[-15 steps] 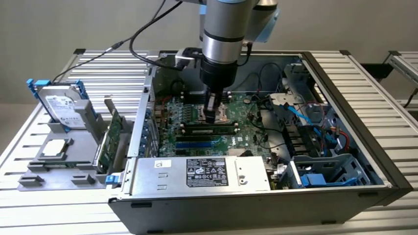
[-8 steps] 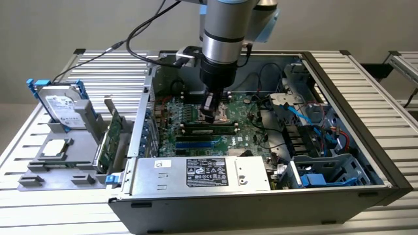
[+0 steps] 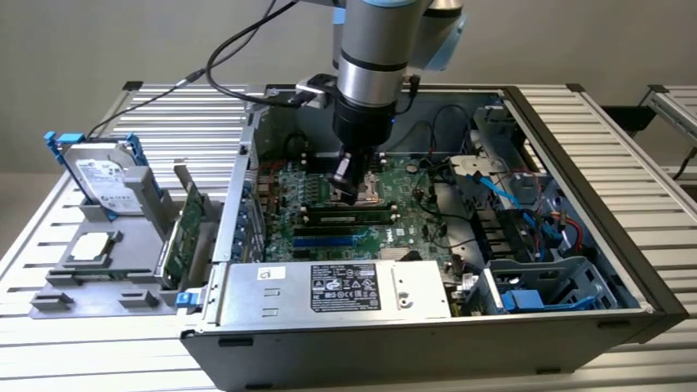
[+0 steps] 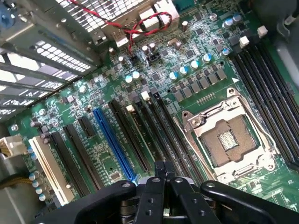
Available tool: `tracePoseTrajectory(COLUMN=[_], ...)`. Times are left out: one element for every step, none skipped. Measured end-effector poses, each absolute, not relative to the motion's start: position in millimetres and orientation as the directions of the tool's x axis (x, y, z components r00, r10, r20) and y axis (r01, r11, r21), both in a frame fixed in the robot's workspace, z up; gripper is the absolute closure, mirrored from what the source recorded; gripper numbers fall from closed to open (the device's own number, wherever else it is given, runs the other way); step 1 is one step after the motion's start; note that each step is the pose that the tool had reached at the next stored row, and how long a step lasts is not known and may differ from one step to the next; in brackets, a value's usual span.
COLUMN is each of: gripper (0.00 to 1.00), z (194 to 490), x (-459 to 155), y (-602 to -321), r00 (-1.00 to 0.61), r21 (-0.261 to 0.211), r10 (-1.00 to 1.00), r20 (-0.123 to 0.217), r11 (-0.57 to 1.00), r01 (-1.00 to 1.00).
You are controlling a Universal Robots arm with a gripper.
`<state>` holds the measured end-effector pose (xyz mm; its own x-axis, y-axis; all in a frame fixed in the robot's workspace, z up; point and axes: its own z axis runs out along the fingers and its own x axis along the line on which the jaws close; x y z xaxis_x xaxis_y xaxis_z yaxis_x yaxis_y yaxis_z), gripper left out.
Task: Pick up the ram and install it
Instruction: 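Press down the ram until it locks into place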
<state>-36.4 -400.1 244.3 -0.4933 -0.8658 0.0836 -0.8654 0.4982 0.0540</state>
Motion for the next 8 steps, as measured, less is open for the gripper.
tracePoseTrajectory(gripper=[0.89, 0.89, 0.89, 0.89, 0.89, 0.89, 0.89, 0.89], z=[244.3, 244.3, 244.3, 244.3, 244.3, 244.2, 244.2, 244.3], x=[-36.4, -36.4, -36.4, -36.4, -36.4, -36.4, -36.4, -36.4], y=[-400.1, -400.1, -400.1, -400.1, -400.1, -400.1, -400.1, -400.1], r00=[-0.508, -0.522, -0.536, -0.550, -0.564, -0.578, -0.591, -0.604], r21=[0.054, 0.054, 0.054, 0.054, 0.054, 0.054, 0.054, 0.054], r10=[-0.857, -0.849, -0.840, -0.831, -0.822, -0.812, -0.803, -0.793], r20=[0.084, 0.084, 0.084, 0.084, 0.084, 0.084, 0.084, 0.084], r11=[0.513, 0.527, 0.541, 0.555, 0.569, 0.582, 0.595, 0.609], r01=[-0.857, -0.848, -0.839, -0.830, -0.821, -0.811, -0.802, -0.792])
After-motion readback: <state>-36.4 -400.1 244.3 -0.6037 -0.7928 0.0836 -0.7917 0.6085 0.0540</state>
